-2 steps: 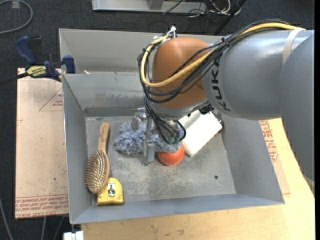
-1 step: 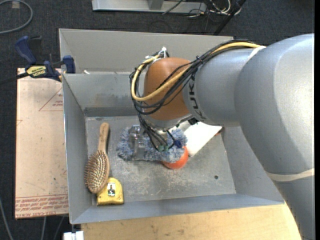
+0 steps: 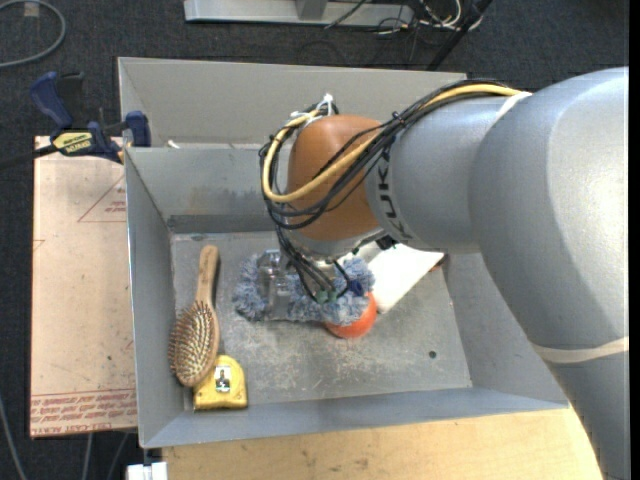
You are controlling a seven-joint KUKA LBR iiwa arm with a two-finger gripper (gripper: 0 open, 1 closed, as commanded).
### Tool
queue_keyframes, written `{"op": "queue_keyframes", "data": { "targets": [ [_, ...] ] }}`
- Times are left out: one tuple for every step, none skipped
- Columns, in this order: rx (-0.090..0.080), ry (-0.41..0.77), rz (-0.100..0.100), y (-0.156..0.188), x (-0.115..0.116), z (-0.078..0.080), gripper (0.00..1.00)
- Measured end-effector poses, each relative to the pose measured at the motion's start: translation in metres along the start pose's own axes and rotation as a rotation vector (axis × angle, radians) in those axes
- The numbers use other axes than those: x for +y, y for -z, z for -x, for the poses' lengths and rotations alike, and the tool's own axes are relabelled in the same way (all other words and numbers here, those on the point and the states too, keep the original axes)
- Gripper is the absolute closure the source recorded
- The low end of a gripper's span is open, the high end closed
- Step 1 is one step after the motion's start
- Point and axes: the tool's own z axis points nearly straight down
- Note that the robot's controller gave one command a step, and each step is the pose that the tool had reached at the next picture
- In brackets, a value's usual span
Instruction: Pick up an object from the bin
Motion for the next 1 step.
{"op": "queue_keyframes", "data": {
  "targets": [
    [-0.004,0.015,0.002,0.1288,0.008,0.0044,1.0]
  ]
}}
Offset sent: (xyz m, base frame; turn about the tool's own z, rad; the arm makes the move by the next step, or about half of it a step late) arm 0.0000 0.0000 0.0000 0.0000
